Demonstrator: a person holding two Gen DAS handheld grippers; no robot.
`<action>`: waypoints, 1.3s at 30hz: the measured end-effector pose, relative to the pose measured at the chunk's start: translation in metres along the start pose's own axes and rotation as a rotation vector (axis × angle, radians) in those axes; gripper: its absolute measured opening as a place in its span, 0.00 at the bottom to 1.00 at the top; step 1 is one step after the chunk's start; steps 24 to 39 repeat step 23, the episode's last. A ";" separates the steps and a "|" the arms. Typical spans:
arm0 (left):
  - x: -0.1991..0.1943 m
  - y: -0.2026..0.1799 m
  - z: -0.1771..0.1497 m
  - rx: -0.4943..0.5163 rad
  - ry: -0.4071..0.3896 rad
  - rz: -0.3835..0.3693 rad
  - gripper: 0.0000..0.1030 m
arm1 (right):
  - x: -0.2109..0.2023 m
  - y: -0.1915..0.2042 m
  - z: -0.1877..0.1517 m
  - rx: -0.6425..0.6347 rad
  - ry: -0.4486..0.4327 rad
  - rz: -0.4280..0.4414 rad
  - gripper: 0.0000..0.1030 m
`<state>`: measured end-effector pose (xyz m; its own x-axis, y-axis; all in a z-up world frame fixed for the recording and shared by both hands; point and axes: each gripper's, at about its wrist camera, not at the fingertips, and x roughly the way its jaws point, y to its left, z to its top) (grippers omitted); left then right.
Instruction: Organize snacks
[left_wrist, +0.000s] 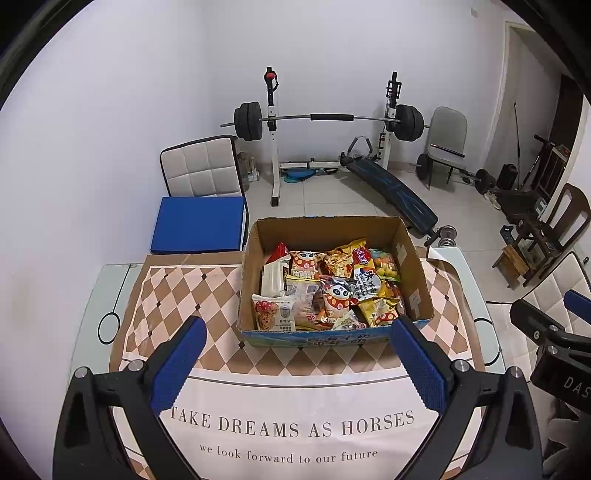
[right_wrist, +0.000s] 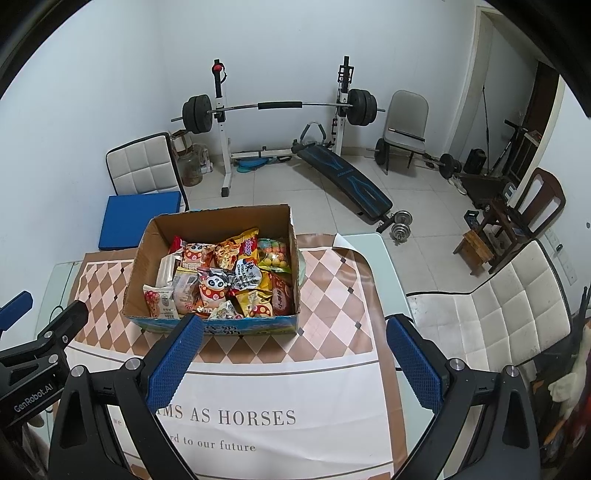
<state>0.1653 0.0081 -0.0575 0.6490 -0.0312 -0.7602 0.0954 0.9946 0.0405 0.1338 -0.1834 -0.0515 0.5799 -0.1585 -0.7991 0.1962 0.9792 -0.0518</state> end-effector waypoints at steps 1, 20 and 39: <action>0.000 0.000 0.000 0.001 0.000 0.001 0.99 | 0.000 0.000 0.000 -0.002 -0.001 0.001 0.98; -0.003 -0.002 0.000 0.005 -0.003 0.013 0.99 | -0.001 0.000 0.001 -0.005 -0.003 0.003 0.98; -0.005 -0.003 0.000 0.010 -0.011 0.013 0.99 | -0.001 0.000 0.001 -0.006 -0.004 0.002 0.99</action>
